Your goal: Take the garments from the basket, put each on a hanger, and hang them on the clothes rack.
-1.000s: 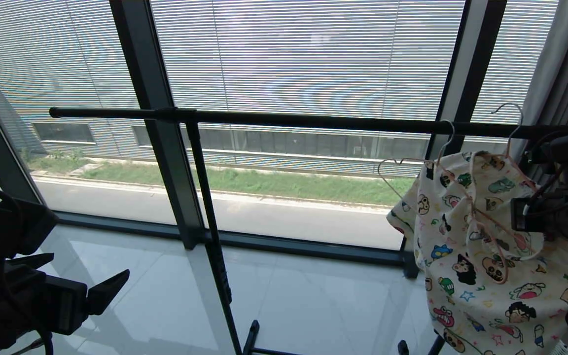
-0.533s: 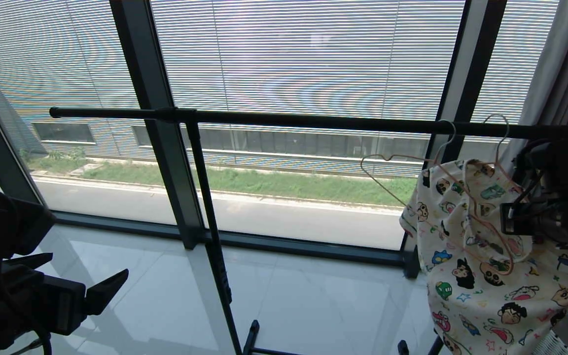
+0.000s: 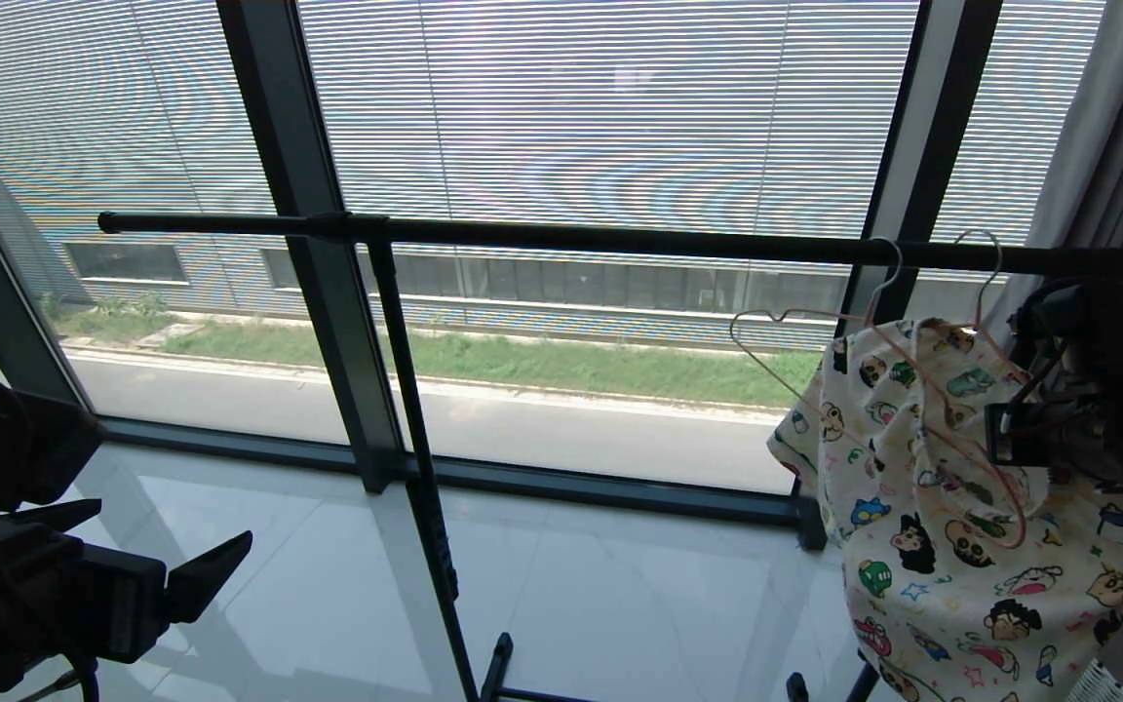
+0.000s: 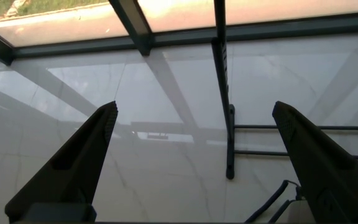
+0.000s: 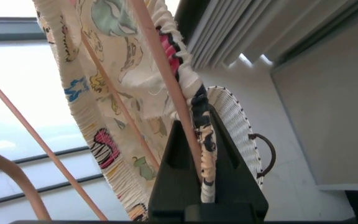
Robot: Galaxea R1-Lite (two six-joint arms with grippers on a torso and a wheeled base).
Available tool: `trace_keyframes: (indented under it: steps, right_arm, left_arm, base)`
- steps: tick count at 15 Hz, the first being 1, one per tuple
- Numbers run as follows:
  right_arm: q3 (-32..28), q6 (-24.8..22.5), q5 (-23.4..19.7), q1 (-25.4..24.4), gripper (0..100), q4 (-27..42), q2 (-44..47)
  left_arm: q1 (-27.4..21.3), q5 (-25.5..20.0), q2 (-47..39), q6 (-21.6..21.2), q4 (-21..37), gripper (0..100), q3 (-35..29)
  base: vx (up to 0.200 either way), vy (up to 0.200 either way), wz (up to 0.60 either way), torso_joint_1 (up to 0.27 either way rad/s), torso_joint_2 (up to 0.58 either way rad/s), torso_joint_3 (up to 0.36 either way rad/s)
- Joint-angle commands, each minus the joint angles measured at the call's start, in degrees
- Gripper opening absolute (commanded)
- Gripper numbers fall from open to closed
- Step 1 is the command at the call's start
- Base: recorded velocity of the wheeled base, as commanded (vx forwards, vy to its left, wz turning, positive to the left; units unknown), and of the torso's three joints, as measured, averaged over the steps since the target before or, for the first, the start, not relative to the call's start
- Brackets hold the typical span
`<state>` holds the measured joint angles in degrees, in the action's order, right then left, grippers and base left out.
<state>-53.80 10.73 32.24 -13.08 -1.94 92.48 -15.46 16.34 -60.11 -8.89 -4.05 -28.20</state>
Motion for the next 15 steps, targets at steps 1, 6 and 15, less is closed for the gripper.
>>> trace_keyframes:
  steps: [1,6,15]
  right_arm:
    - [0.0,0.0,0.0,0.0,100,0.0,-0.1]
    - [0.0,-5.0,-2.4,-2.6,100,2.2,-6.6]
    - [-0.2,-14.9,-10.7,-2.3,100,3.5,-16.5]
  left_arm:
    - [0.0,0.0,0.3,0.0,-0.1,100,0.0]
    - [0.3,0.0,1.3,0.1,-0.1,100,0.8]
    - [0.6,0.1,2.7,0.0,-0.1,100,1.8]
  base:
    - [0.0,0.0,0.0,0.0,0.0,0.0]
    - [0.0,0.0,0.0,0.0,0.0,0.0]
    - [-0.089,0.0,0.0,0.002,0.0,0.0]
